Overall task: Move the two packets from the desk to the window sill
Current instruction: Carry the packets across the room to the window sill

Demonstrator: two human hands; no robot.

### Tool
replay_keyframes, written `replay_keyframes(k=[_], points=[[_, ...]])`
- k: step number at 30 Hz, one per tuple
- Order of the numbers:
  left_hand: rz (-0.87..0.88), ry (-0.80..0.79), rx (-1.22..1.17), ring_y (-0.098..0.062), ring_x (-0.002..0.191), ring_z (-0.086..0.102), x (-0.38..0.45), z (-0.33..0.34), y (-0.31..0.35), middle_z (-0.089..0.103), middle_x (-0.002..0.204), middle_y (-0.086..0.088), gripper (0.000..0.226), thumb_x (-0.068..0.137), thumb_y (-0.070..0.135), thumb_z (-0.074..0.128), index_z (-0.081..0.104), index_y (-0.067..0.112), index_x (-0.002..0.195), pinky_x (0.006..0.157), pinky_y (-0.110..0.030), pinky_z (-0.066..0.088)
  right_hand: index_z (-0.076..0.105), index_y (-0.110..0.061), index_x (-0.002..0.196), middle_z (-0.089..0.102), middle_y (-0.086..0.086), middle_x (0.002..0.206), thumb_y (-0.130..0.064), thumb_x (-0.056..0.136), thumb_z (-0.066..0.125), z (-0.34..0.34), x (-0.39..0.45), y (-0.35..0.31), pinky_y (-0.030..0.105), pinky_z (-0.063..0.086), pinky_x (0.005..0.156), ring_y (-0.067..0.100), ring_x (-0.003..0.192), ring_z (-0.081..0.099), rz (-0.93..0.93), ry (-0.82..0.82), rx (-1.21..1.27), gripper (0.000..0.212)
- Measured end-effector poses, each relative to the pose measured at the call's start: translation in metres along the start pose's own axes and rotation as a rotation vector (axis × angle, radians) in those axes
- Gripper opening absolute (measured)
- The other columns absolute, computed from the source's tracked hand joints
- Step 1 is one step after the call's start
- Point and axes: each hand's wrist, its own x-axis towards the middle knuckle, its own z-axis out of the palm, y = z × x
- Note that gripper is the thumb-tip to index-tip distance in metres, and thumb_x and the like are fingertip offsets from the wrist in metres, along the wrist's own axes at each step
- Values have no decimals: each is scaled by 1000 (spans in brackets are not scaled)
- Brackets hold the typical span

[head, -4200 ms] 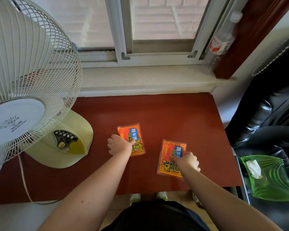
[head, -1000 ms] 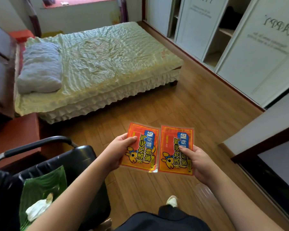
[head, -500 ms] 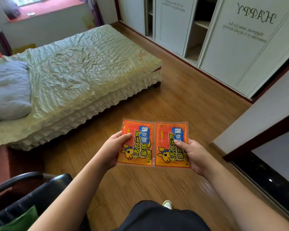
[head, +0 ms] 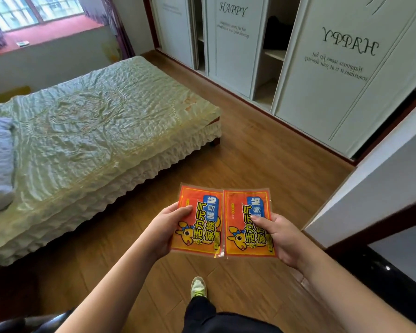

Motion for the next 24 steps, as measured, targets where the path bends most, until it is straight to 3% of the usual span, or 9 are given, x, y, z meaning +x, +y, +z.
replay_keyframes(k=[6, 11, 14, 24], points=[[7, -83, -31, -38, 90, 74, 72, -4, 56, 76, 103, -22, 24, 94, 17, 58, 63, 11, 117, 87, -58, 54, 62, -6, 120, 77, 20, 99, -15, 94, 59, 8, 58, -52, 48, 61, 74, 30, 82, 76, -75, 84, 32, 28], [22, -151, -43, -34, 82, 75, 120, -3, 109, 76, 101, -23, 24, 95, 14, 56, 63, 7, 117, 72, -51, 62, 63, -6, 119, 76, 21, 102, -16, 94, 59, 19, 99, -90, 49, 60, 77, 32, 86, 75, -114, 112, 57, 28], [14, -173, -21, -36, 84, 75, 150, -2, 132, 75, 102, -23, 25, 95, 15, 56, 62, 7, 118, 76, -53, 61, 63, -6, 118, 76, 21, 104, -17, 94, 59, 18, 119, -109, 50, 59, 79, 33, 88, 75, -121, 139, 66, 27], [-78, -202, 69, -36, 82, 75, 264, 63, 171, 76, 100, -23, 26, 95, 17, 56, 61, 8, 119, 73, -51, 61, 65, -10, 114, 77, 19, 101, -18, 96, 58, -51, 180, -176, 44, 62, 71, 31, 86, 75, -105, 220, 93, 22]])
